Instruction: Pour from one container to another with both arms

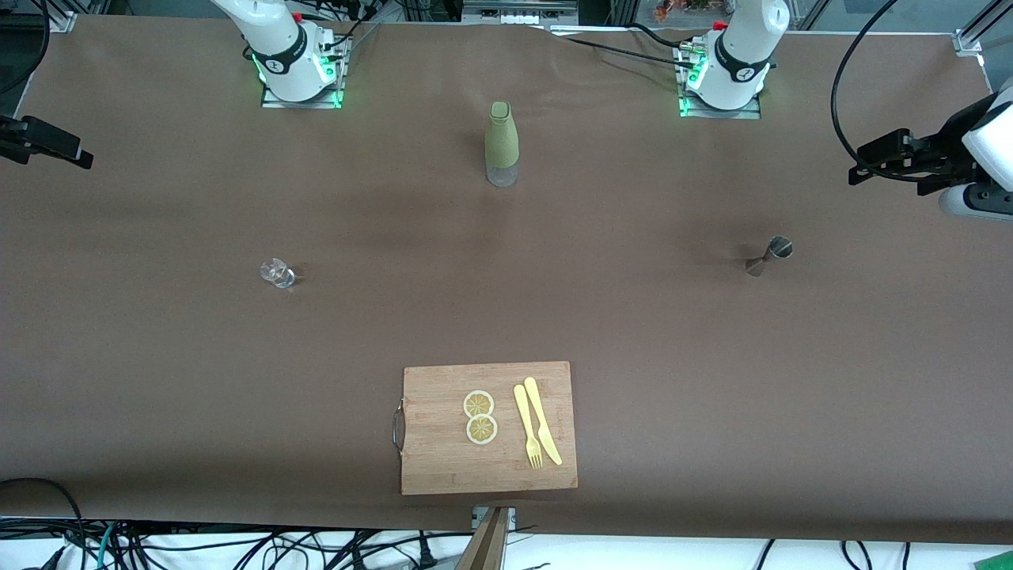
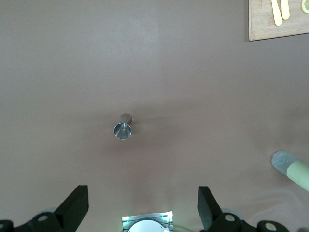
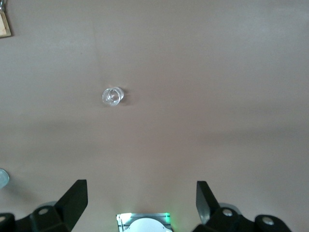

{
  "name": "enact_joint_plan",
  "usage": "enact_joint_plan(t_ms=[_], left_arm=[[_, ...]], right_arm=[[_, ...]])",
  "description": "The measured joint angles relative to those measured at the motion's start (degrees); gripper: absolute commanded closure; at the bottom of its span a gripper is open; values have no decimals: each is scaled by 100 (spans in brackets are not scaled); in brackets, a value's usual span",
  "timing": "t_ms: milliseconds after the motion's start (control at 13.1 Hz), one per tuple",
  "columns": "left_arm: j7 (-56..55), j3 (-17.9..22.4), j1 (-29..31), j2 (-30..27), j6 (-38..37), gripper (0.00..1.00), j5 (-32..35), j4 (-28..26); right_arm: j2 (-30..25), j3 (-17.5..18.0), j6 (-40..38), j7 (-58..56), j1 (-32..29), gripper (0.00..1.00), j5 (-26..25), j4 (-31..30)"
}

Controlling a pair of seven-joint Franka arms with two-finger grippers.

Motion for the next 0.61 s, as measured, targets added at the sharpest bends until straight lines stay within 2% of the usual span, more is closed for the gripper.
enact_joint_plan(t_ms=[306,612], left_arm=[[0,1,0,0,0,0,0,0],[0,2,1,0,0,0,0,0]], right_arm=[[0,184,-75,0,17,0,0,9],[0,193,-140,0,16,0,0,14]])
